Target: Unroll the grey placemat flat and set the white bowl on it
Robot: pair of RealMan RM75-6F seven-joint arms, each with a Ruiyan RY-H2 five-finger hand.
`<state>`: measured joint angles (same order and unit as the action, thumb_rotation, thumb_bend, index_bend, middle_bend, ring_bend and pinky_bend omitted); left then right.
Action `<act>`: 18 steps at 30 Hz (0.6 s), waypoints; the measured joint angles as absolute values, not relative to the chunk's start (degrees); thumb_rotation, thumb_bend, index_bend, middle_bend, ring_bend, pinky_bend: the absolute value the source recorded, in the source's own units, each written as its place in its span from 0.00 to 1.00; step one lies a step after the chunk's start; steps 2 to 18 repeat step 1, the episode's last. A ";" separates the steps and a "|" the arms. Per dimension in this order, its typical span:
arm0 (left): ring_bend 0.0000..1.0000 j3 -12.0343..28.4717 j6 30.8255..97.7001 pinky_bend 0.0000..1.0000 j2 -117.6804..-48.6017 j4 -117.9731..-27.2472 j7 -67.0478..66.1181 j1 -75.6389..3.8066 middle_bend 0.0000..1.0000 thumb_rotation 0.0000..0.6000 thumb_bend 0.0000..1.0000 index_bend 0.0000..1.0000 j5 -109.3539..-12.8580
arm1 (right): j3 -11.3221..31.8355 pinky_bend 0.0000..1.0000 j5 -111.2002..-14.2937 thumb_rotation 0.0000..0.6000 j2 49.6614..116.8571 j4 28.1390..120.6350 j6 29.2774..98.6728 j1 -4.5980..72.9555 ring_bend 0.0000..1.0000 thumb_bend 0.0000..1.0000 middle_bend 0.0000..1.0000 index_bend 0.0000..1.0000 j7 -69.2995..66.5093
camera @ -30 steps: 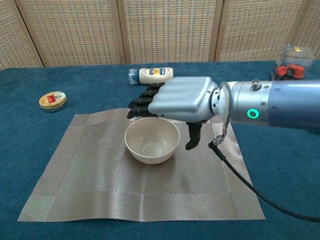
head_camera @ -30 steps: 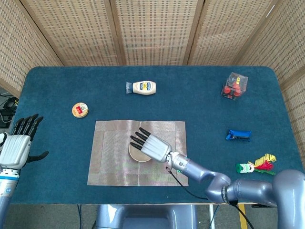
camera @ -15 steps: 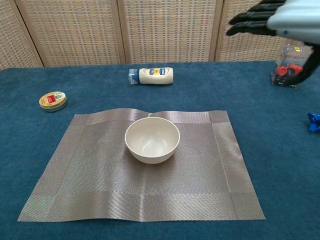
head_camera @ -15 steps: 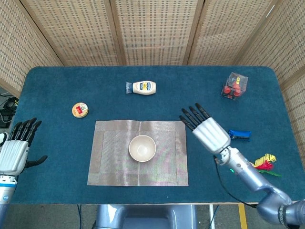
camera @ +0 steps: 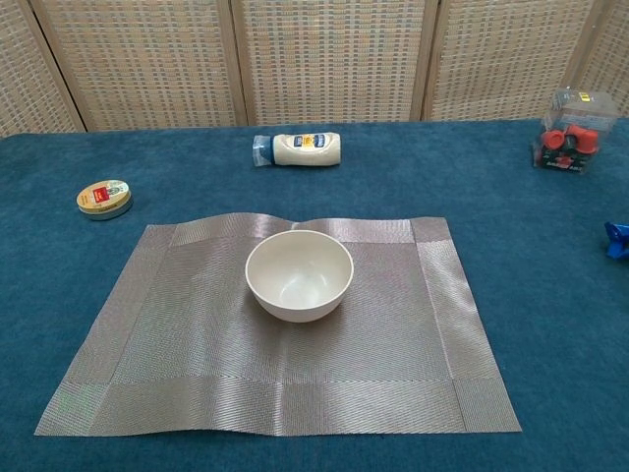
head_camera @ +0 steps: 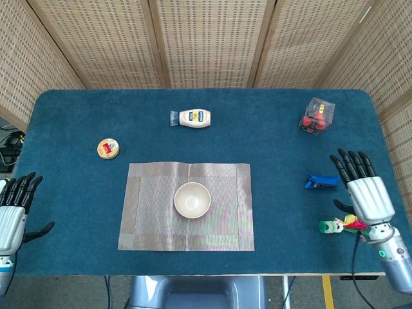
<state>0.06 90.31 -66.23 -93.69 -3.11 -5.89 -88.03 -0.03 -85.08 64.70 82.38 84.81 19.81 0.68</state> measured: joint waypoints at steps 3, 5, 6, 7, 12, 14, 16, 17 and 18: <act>0.00 -0.11 90.61 0.00 -66.20 -93.52 -2.93 -5.64 0.00 1.00 0.00 0.00 -88.31 | -0.27 0.00 -85.25 1.00 65.45 80.47 85.76 18.90 0.00 0.00 0.00 0.00 -0.73; 0.00 -0.11 90.61 0.00 -66.20 -93.52 -2.93 -5.64 0.00 1.00 0.00 0.00 -88.31 | -0.27 0.00 -85.25 1.00 65.45 80.47 85.76 18.90 0.00 0.00 0.00 0.00 -0.73; 0.00 -0.11 90.61 0.00 -66.20 -93.52 -2.93 -5.64 0.00 1.00 0.00 0.00 -88.31 | -0.27 0.00 -85.25 1.00 65.45 80.47 85.76 18.90 0.00 0.00 0.00 0.00 -0.73; 0.00 -0.11 90.61 0.00 -66.20 -93.52 -2.93 -5.64 0.00 1.00 0.00 0.00 -88.31 | -0.27 0.00 -85.25 1.00 65.45 80.47 85.76 18.90 0.00 0.00 0.00 0.00 -0.73; 0.00 -0.11 90.61 0.00 -66.20 -93.52 -2.93 -5.64 0.00 1.00 0.00 0.00 -88.31 | -0.27 0.00 -85.25 1.00 65.45 80.47 85.76 18.90 0.00 0.00 0.00 0.00 -0.73; 0.00 -0.11 90.61 0.00 -66.20 -93.52 -2.93 -5.64 0.00 1.00 0.00 0.00 -88.31 | -0.27 0.00 -85.25 1.00 65.45 80.47 85.76 18.90 0.00 0.00 0.00 0.00 -0.73; 0.00 -0.11 90.61 0.00 -66.20 -93.52 -2.93 -5.64 0.00 1.00 0.00 0.00 -88.31 | -0.27 0.00 -85.25 1.00 65.45 80.47 85.76 18.90 0.00 0.00 0.00 0.00 -0.73; 0.00 -0.11 90.61 0.00 -66.20 -93.52 -2.93 -5.64 0.00 1.00 0.00 0.00 -88.31 | -0.27 0.00 -85.25 1.00 65.45 80.47 85.76 18.90 0.00 0.00 0.00 0.00 -0.73; 0.00 -0.11 90.61 0.00 -66.20 -93.52 -2.93 -5.64 0.00 1.00 0.00 0.00 -88.31 | -0.27 0.00 -85.25 1.00 65.45 80.47 85.76 18.90 0.00 0.00 0.00 0.00 -0.73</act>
